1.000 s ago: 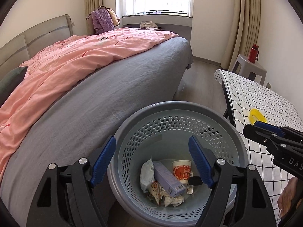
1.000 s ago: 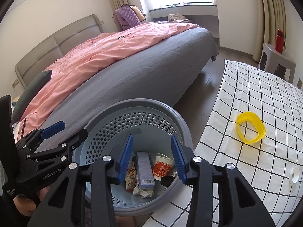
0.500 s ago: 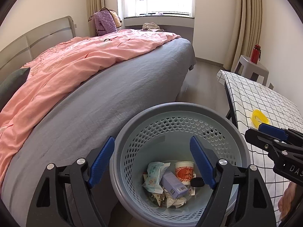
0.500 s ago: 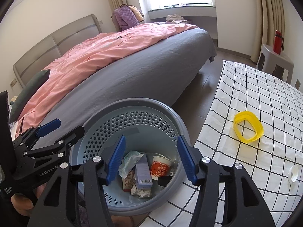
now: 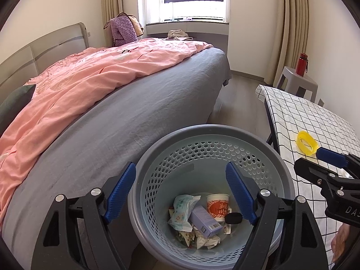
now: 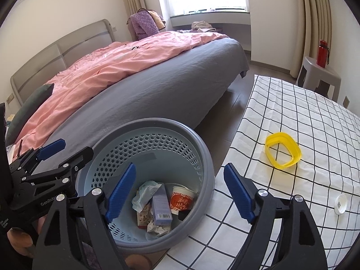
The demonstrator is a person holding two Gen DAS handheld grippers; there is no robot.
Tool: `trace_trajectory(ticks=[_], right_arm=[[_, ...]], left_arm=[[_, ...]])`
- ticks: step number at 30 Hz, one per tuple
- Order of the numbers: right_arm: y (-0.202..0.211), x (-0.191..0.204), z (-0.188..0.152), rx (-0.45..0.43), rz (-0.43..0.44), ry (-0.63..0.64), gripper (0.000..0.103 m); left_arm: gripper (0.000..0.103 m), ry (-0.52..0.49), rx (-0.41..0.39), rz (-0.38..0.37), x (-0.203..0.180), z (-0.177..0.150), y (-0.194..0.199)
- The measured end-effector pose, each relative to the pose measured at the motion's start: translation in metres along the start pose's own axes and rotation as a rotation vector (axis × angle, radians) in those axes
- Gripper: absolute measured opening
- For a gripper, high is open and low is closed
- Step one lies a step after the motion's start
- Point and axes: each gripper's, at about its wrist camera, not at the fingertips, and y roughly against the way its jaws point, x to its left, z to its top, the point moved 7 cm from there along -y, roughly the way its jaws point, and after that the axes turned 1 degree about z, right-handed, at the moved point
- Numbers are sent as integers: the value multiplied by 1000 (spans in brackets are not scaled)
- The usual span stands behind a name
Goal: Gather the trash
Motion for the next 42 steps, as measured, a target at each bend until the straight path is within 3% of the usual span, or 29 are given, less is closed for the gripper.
trace_trajectory(ticks=[18, 26, 42], right_arm=[[55, -63, -15, -61, -167, -93, 89], [87, -109, -24, -85, -241, -163, 90], [117, -174, -49, -61, -384, -185, 90]], left_arm=[[79, -28, -31, -53, -31, 2, 16], [79, -60, -40, -101, -63, 1, 22], [79, -127, -48, -190, -128, -6, 34]])
